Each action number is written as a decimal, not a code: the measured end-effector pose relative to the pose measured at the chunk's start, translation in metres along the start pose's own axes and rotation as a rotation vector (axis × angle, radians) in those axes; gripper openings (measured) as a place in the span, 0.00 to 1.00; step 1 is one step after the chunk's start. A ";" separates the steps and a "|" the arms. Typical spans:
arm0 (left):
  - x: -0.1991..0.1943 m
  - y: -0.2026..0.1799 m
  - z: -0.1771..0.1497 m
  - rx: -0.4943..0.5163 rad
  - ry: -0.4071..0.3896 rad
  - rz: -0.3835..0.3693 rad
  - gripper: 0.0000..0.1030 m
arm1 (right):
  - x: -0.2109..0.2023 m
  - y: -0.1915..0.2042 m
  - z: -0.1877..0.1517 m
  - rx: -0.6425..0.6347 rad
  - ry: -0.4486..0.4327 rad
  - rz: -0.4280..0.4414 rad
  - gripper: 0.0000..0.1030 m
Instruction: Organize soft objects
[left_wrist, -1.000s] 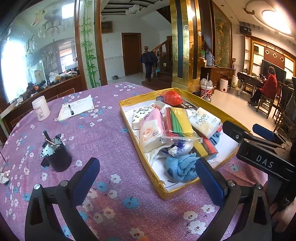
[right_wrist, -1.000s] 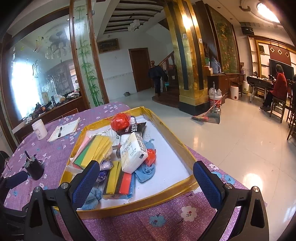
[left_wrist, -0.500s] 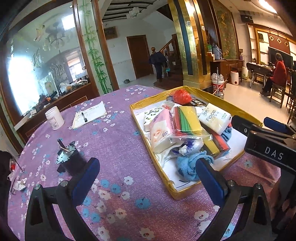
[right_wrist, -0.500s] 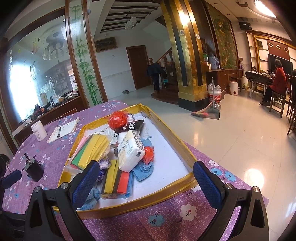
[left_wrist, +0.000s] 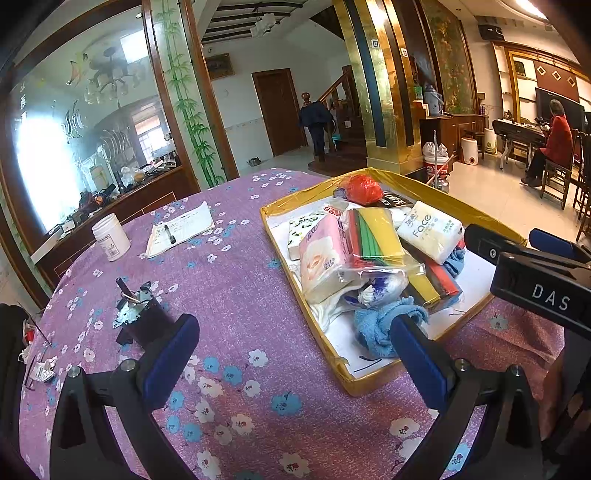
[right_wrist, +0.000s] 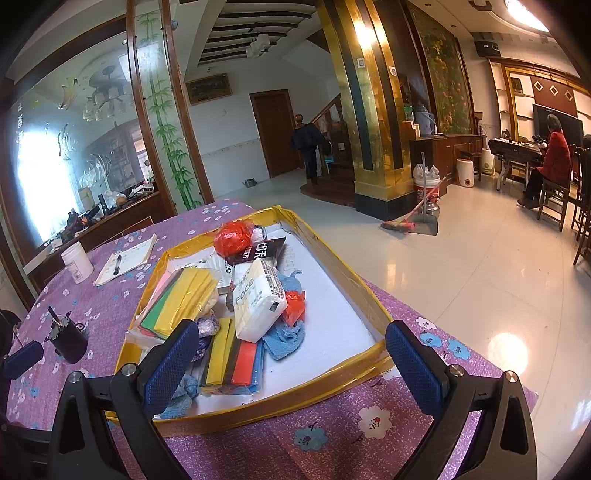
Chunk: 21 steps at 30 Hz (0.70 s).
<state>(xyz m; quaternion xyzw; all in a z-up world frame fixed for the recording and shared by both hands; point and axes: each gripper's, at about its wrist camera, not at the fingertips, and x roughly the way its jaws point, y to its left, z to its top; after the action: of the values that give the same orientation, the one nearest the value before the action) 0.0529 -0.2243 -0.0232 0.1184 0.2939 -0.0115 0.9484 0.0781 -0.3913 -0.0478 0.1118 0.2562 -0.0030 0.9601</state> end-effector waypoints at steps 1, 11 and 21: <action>0.000 0.000 0.000 0.002 0.000 -0.001 1.00 | 0.000 0.000 0.000 0.001 0.000 0.001 0.99; 0.001 -0.002 -0.002 0.015 0.001 0.001 1.00 | 0.000 0.000 0.000 0.000 0.000 0.001 0.99; -0.004 -0.004 -0.003 0.025 -0.008 -0.016 1.00 | -0.001 0.000 0.001 0.008 -0.008 0.000 0.99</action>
<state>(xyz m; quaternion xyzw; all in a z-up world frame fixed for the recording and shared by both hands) 0.0479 -0.2277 -0.0244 0.1277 0.2907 -0.0233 0.9480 0.0773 -0.3917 -0.0467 0.1157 0.2526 -0.0043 0.9606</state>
